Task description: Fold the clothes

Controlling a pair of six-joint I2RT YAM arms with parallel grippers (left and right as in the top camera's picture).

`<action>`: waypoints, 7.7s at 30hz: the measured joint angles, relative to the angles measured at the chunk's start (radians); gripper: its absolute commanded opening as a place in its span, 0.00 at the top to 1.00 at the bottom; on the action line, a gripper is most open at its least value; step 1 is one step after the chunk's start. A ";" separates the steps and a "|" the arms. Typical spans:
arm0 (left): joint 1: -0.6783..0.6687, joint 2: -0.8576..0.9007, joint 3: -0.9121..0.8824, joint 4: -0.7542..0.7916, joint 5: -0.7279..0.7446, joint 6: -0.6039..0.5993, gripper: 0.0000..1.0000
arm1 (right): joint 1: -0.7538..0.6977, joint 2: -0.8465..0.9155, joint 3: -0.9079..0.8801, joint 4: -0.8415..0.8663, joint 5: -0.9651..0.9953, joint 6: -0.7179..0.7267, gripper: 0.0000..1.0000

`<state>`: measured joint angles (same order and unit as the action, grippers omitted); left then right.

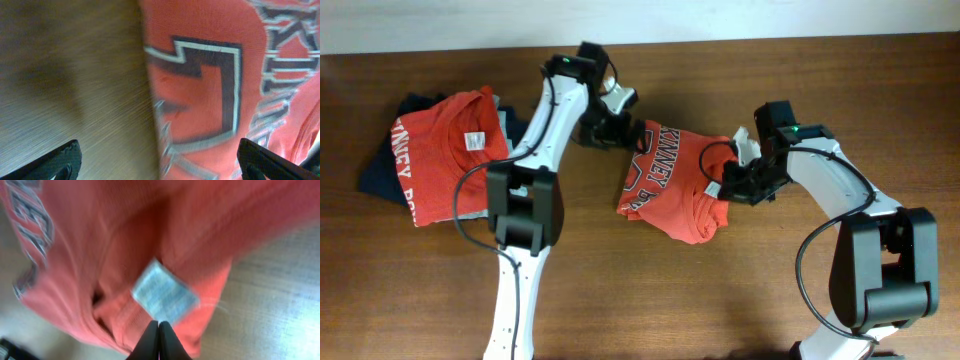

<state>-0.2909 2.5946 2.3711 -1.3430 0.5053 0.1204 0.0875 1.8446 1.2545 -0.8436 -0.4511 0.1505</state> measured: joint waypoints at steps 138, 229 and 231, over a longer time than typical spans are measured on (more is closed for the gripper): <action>0.401 -1.822 -0.668 -0.344 -0.578 0.017 0.01 | -0.196 -0.687 0.314 -0.268 0.227 -0.189 0.01; 0.401 -1.822 -0.674 -0.345 -0.585 0.016 0.01 | -0.042 -1.829 -1.164 0.576 0.370 -0.335 0.02; 0.401 -1.822 -0.674 -0.345 -0.585 0.016 0.01 | -0.042 -1.829 -1.164 0.576 0.373 -0.334 0.02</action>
<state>0.1101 0.7723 1.6974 -1.6878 -0.0795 0.1368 0.0460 0.0158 0.0910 -0.2680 -0.0780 -0.1837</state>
